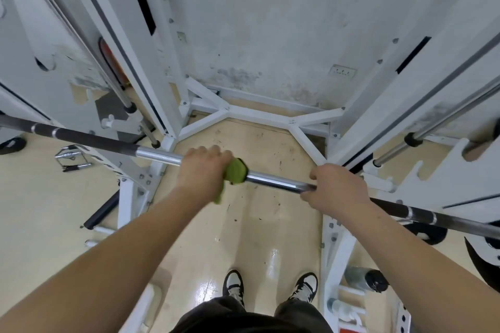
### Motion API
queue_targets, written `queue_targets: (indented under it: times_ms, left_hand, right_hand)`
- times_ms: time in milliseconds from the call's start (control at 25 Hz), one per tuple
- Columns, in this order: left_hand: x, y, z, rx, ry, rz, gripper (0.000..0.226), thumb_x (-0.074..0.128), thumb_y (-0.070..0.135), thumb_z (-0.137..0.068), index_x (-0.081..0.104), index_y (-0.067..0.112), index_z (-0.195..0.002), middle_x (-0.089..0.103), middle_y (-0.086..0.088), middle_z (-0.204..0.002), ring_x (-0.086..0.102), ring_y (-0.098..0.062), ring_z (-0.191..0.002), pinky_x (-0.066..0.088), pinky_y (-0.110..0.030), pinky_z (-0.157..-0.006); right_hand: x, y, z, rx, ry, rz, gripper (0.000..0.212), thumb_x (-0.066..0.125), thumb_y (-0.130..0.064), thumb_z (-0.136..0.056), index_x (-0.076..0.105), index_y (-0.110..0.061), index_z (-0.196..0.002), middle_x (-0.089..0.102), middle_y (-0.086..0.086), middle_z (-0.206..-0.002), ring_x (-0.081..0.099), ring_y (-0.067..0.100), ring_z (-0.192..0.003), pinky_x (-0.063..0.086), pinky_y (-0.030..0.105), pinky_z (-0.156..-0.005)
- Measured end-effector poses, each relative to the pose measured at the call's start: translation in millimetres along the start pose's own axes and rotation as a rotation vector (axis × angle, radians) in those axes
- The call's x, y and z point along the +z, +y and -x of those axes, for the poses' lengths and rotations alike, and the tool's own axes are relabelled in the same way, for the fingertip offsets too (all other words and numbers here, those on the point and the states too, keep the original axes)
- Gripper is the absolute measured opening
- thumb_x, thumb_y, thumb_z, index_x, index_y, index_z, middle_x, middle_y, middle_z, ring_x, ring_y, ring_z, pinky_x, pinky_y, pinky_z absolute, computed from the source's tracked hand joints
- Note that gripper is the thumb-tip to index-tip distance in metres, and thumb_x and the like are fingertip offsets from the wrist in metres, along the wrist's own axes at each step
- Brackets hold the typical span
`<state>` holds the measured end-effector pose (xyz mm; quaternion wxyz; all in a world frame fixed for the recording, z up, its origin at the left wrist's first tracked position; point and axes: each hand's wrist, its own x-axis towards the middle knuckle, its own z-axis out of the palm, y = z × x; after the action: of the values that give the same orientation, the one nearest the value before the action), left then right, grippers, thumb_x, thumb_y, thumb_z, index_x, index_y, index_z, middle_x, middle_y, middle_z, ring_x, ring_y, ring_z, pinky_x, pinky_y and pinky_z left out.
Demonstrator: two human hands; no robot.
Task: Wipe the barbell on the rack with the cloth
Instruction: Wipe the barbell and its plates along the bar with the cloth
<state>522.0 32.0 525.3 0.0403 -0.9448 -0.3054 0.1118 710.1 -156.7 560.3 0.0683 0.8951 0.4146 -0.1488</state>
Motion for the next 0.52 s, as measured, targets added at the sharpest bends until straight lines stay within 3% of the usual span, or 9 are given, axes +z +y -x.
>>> queue_targets:
  times_ms: [120,240,360,440,520]
  left_hand:
    - [0,-10,0,-0.127,0.033,0.011,0.034,0.063,0.010,-0.083,0.056,0.025,-0.112,0.057,0.000,-0.102,0.059,-0.027,-0.092,0.045,-0.040,-0.080]
    - [-1,50,6,0.040,0.094,0.124,0.039,0.060,0.010,-0.083,0.055,0.023,-0.119,0.058,-0.004,-0.109,0.058,-0.032,-0.100,0.040,-0.044,-0.089]
    - [5,61,14,0.196,0.175,0.363,0.051,0.066,0.015,-0.074,0.059,0.023,-0.123,0.065,-0.001,-0.109,0.061,-0.030,-0.099,0.045,-0.038,-0.090]
    - [4,32,17,0.117,0.115,0.477,0.058,0.068,0.017,-0.074,0.059,0.025,-0.131,0.065,0.001,-0.126,0.059,-0.028,-0.114,0.049,-0.039,-0.097]
    - [8,-1,19,-0.068,0.075,0.518,0.057,0.066,0.021,-0.083,0.058,0.029,-0.138,0.054,0.000,-0.146,0.047,-0.026,-0.135,0.043,-0.041,-0.111]
  right_hand:
    - [-2,-28,-8,-0.104,-0.006,-0.114,0.036,0.067,-0.049,-0.088,0.068,-0.027,-0.117,0.067,-0.008,-0.104,0.064,0.015,-0.091,0.046,0.028,-0.064]
    - [1,-47,-15,-0.126,-0.036,-0.108,0.013,0.068,-0.043,-0.086,0.069,-0.031,-0.090,0.064,-0.010,-0.081,0.062,0.014,-0.076,0.052,0.029,-0.063]
    - [1,-48,-22,-0.122,-0.051,-0.067,0.012,0.066,-0.035,-0.083,0.065,-0.027,-0.074,0.063,-0.008,-0.070,0.061,0.015,-0.068,0.051,0.027,-0.057]
    - [-3,-45,-26,-0.131,-0.063,-0.065,0.014,0.068,-0.039,-0.082,0.068,-0.027,-0.075,0.065,-0.009,-0.071,0.062,0.015,-0.070,0.051,0.027,-0.059]
    - [-7,-43,-30,-0.154,-0.086,-0.079,0.019,0.074,-0.048,-0.081,0.070,-0.030,-0.080,0.065,-0.009,-0.072,0.062,0.013,-0.070,0.050,0.027,-0.061]
